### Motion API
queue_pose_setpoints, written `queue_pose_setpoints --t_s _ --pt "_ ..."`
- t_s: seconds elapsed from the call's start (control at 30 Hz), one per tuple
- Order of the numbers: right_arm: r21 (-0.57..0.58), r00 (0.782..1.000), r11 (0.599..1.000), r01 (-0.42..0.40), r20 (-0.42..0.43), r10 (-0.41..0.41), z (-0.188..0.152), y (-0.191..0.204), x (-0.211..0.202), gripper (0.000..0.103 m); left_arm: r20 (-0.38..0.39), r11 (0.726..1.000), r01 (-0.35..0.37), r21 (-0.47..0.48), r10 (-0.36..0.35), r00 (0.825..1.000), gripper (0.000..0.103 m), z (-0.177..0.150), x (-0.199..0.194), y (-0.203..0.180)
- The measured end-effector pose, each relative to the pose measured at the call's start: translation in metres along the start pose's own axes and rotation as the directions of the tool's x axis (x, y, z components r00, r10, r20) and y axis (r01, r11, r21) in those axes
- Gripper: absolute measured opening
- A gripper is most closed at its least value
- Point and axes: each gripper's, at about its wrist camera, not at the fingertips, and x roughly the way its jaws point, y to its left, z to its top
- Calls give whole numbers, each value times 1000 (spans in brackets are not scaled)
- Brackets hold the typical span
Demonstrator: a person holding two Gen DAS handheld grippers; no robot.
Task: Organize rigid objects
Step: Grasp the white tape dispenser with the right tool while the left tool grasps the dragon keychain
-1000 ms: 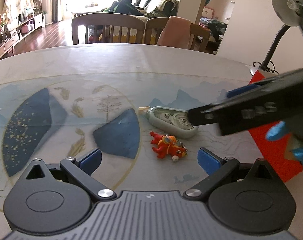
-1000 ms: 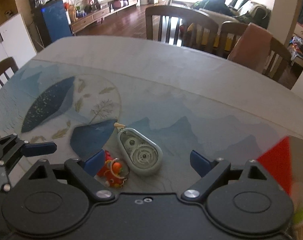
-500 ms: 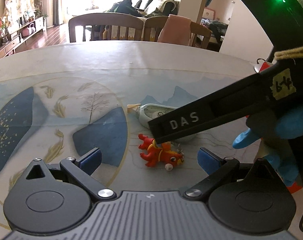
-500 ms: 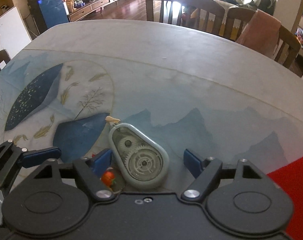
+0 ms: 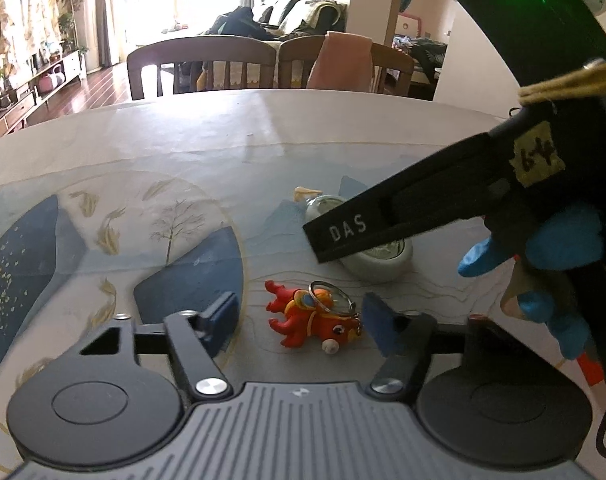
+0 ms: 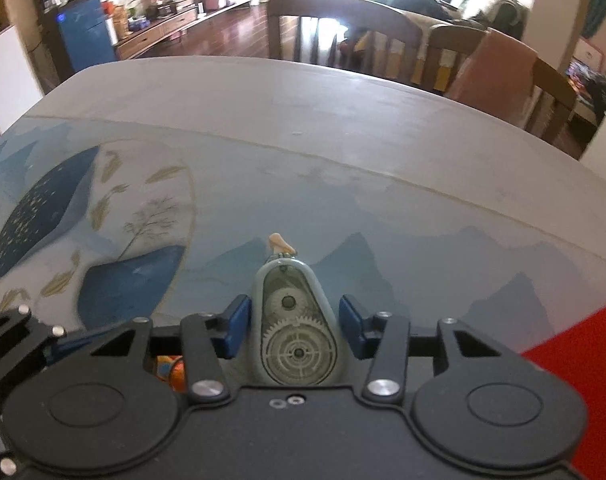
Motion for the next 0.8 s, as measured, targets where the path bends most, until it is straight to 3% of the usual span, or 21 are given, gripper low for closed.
queue_pose_setpoints --t_s 0.07,0.33,0.47,0.8 --pt "15 1000 1000 10 -1 -10 -2 -2 -2 48 -1 1000 10 1 -10 1000 57 0 -1 0" --pt "110 999 993 36 -18 -34 -13 -11 -12 47 -23 1000 8 12 -8 1000 50 4 -2 -4" --pt "160 999 987 33 -16 -30 -22 -12 -26 47 -25 1000 14 -3 -14 1000 40 6 -5 1" --pt "193 1000 981 19 13 -22 -41 -4 -66 47 -35 998 59 28 -58 998 38 -1 -14 4"
